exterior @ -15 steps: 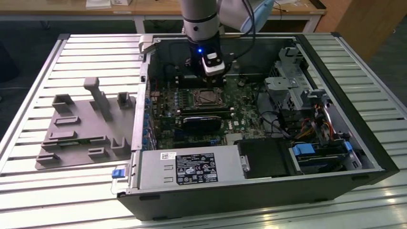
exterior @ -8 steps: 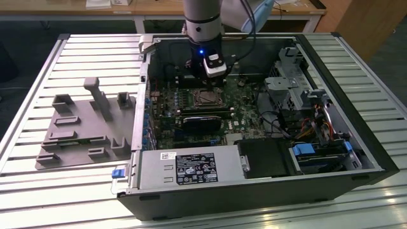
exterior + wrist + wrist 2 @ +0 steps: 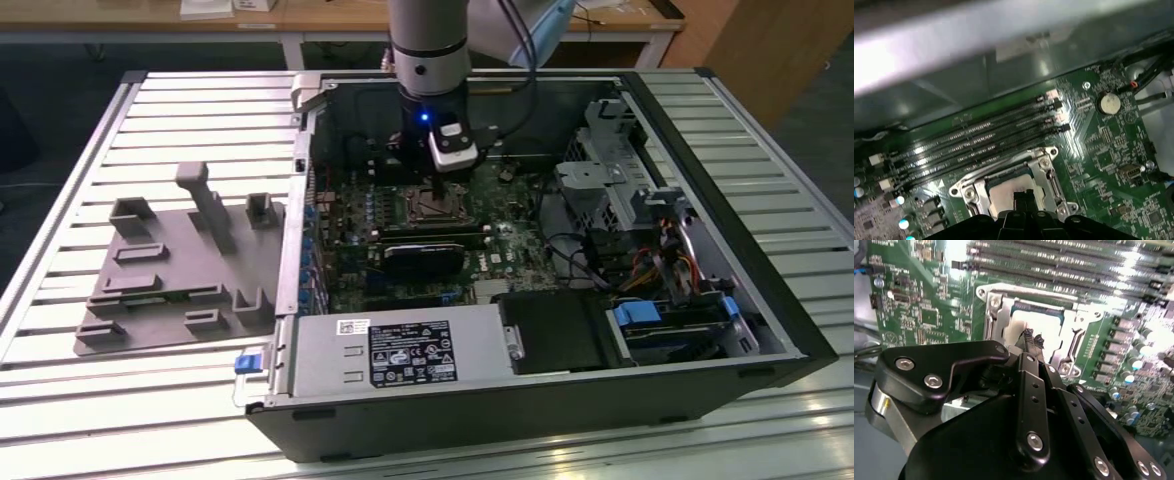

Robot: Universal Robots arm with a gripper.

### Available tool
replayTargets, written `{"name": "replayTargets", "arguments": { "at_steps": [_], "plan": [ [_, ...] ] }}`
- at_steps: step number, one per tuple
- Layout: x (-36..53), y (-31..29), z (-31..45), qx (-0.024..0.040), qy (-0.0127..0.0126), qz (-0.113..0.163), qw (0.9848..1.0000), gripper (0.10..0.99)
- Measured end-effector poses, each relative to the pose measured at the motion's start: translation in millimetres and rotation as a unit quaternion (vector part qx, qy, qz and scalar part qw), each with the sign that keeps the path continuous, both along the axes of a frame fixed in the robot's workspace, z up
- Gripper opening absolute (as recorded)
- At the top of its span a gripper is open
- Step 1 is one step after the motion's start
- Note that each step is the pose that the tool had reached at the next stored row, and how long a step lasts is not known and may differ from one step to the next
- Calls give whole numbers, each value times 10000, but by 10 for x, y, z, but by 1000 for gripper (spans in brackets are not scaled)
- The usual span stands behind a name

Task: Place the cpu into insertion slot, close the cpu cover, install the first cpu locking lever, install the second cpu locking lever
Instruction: 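Install the first cpu locking lever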

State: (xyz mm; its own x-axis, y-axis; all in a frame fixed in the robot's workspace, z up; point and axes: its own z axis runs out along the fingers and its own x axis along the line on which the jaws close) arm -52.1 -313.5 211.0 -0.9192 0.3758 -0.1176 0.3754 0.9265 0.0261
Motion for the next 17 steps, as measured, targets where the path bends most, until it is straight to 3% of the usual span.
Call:
{"name": "replayTargets", "arguments": {
  "at_steps": [7,17],
  "plan": [
    [6,-83,-11,-1,45,-8,10000,106],
    [6,-95,-12,-1,46,21,10000,106]
  ]
}}
